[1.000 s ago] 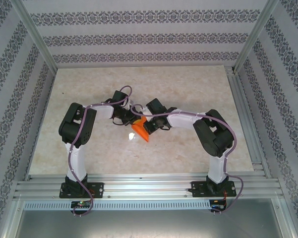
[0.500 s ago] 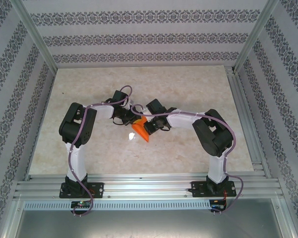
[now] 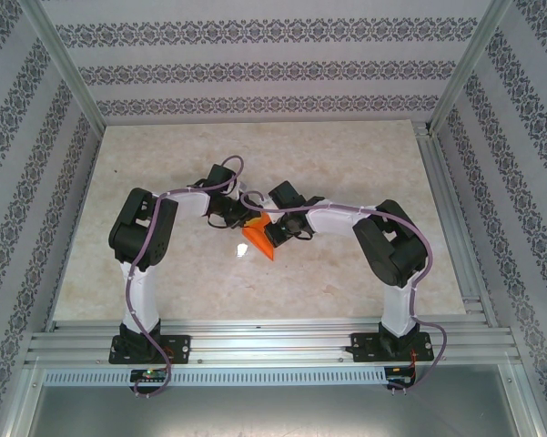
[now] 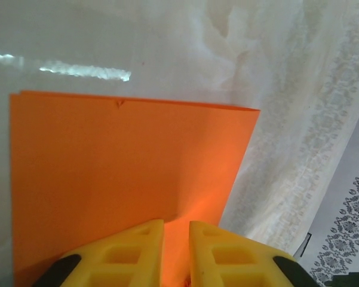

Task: Fold a paper plane with a square sheet of paper (fold left side to right side)
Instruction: Third fold the triangle at the center of the table.

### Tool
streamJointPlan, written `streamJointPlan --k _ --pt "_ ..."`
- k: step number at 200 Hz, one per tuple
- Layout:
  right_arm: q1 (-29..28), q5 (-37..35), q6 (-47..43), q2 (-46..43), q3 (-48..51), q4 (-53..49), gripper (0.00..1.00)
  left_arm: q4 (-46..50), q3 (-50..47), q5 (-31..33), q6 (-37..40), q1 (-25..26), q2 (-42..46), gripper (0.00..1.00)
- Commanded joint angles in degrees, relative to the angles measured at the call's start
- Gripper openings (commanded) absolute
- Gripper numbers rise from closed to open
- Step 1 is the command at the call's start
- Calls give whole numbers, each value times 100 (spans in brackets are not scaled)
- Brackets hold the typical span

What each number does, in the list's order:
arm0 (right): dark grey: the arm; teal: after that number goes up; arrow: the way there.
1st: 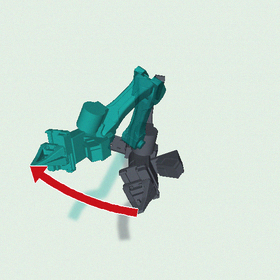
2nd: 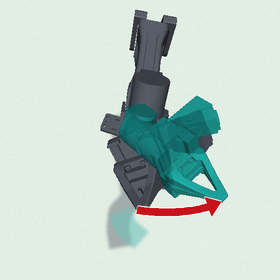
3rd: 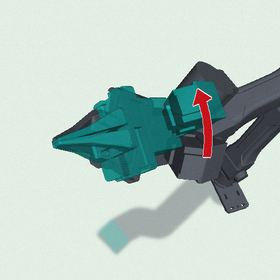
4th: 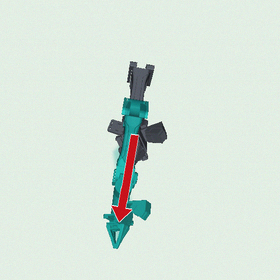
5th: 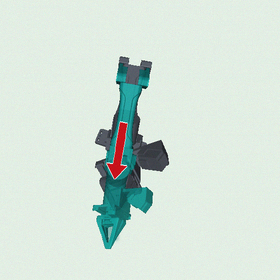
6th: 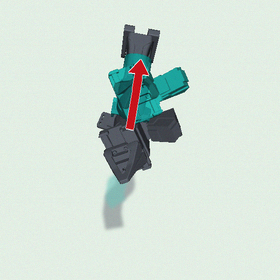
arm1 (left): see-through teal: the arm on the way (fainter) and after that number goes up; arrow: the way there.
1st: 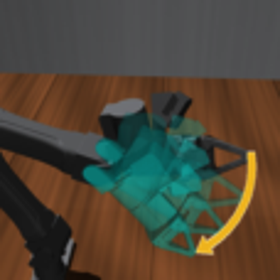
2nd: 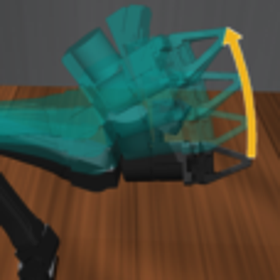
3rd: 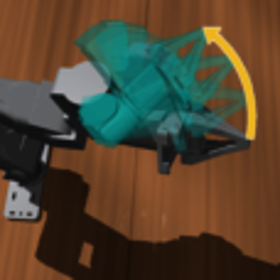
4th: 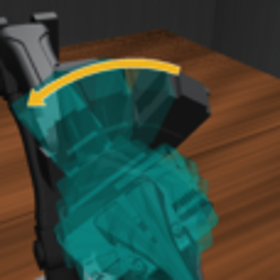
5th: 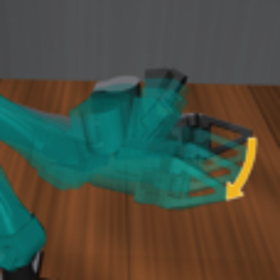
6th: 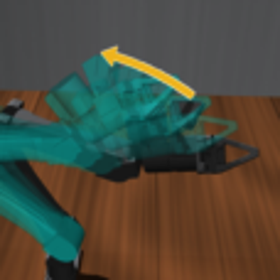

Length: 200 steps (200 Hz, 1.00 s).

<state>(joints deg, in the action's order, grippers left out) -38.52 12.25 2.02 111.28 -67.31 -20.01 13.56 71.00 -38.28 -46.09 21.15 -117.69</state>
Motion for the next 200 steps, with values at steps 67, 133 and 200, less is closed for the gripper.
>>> streamJointPlan --k 67,133,200 --pt "-83 -96 -19 311 32 -381 0 1351 697 70 849 -608 960 23" --pt "-95 -92 -83 374 -11 -432 0 -580 -1439 -540 -230 -175 1824 8" --pt "-128 -91 -115 390 -72 -502 0 -1251 -1708 -116 -829 376 1710 9"
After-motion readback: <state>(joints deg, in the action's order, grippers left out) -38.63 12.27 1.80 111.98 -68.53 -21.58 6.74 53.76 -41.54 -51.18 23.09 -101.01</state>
